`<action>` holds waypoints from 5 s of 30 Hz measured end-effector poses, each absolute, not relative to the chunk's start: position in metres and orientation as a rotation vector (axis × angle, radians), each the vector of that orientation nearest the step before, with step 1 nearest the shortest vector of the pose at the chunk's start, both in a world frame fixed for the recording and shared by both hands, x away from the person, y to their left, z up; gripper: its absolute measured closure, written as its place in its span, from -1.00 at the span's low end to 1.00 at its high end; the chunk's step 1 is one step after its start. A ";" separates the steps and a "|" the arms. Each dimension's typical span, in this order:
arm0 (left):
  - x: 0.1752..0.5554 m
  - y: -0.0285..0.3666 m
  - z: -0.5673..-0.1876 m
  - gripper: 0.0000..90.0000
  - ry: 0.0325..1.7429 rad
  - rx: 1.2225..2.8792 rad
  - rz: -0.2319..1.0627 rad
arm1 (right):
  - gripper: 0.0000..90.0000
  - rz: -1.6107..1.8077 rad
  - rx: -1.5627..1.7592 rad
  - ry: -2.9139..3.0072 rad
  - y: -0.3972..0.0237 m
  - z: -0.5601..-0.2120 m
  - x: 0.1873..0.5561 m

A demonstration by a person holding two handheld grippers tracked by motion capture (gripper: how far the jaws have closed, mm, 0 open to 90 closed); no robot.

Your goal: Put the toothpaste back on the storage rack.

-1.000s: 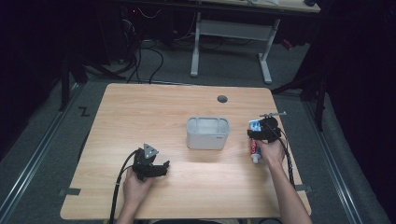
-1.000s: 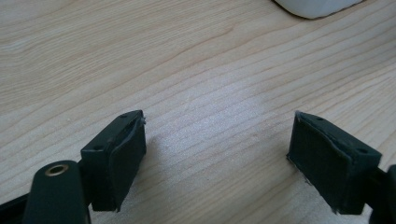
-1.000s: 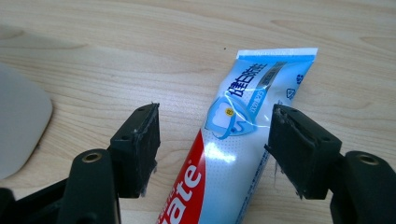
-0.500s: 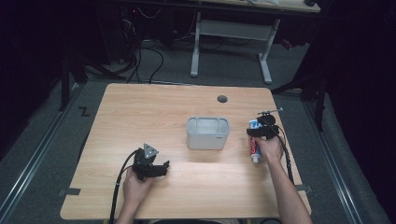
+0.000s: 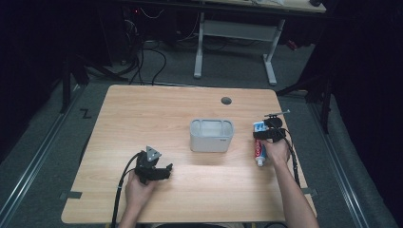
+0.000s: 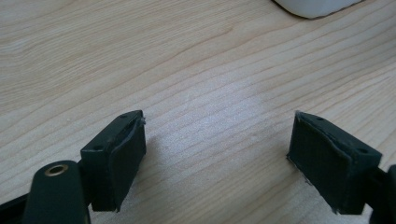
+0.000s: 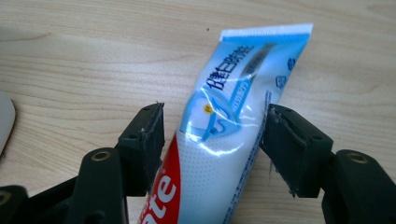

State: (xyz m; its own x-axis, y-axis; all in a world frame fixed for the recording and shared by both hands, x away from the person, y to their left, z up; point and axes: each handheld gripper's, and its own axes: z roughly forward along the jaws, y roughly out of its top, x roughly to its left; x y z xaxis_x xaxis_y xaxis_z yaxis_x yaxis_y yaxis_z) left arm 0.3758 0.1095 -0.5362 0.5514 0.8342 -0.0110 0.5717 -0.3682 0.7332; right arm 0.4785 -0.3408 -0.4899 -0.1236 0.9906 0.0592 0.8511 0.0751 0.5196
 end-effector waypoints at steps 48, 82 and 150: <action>0.376 0.109 -0.536 -0.58 1.127 2.084 0.477 | 0.58 0.554 1.728 2.320 -0.329 -0.492 0.478; 0.376 0.109 -0.536 -0.58 1.127 2.085 0.477 | 0.57 0.916 1.474 2.360 -0.319 -0.451 0.436; 0.376 0.109 -0.536 -0.57 1.126 2.085 0.478 | 0.57 1.337 1.093 2.276 -0.273 -0.389 0.393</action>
State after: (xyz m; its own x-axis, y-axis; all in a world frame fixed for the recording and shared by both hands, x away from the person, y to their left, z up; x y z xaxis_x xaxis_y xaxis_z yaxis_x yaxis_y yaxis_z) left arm 0.3756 0.1091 -0.5361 0.5523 0.8336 -0.0103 0.5718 -0.3698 0.7323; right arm 0.3928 -0.2726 -0.3887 -0.6728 0.7289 0.1271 0.4659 0.2839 0.8381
